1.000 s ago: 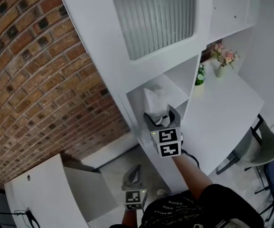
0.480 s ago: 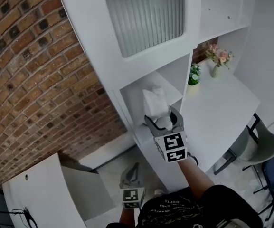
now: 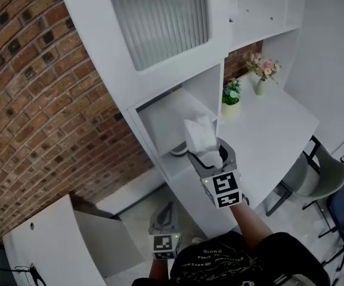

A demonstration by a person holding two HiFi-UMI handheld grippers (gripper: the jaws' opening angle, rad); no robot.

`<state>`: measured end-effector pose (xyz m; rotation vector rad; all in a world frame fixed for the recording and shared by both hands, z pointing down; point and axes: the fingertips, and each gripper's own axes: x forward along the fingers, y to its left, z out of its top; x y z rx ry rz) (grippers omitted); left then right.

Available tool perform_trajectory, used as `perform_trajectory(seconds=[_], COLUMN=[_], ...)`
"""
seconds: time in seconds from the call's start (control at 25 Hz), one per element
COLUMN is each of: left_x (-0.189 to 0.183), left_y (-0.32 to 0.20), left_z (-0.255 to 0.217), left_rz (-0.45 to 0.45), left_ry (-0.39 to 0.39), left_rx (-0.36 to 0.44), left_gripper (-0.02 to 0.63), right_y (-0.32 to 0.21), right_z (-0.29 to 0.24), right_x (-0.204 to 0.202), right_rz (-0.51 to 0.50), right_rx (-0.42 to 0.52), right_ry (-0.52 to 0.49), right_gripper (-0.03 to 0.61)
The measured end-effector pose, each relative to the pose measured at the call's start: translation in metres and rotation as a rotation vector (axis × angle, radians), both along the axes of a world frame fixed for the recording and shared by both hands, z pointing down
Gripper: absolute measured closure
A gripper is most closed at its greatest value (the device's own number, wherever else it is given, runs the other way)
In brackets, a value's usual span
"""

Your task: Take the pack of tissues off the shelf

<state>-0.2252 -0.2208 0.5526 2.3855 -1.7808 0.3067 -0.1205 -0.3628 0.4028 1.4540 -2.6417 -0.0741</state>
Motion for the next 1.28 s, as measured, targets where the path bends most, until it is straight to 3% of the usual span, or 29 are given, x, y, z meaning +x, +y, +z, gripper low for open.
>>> perform_trajectory(seconds=[0.28,0.6,0.8,0.96,1.28], left_x=[0.01,0.022,0.023,0.018,0.024], left_y=[0.0,0.001,-0.003,-0.004,-0.011], left_z=[-0.01,-0.008,-0.014,-0.012,-0.017], left_rz=[0.022,0.056,0.063,0.053,0.051], left_ry=[0.001,0.005,-0.003,0.008,0.066], left_rx=[0.039,0.026,0.035,0.028,0.02], left_gripper=[0.604,0.604,0.604,0.604,0.604], right_y=[0.018,0.029,0.035,0.041,0.052], right_z=[0.014,0.034,0.059,0.062,0.096], right_x=[0.02,0.045,0.062,0.062,0.072], right_rz=[-0.011,0.021,0.043,0.016,0.018], right_rx=[-0.013,-0.048,-0.116,-0.09,-0.152], right_ry=[0.022,0.03,0.064,0.015,0.01], right_gripper=[0.239,0.239,0.239,0.239,0.239])
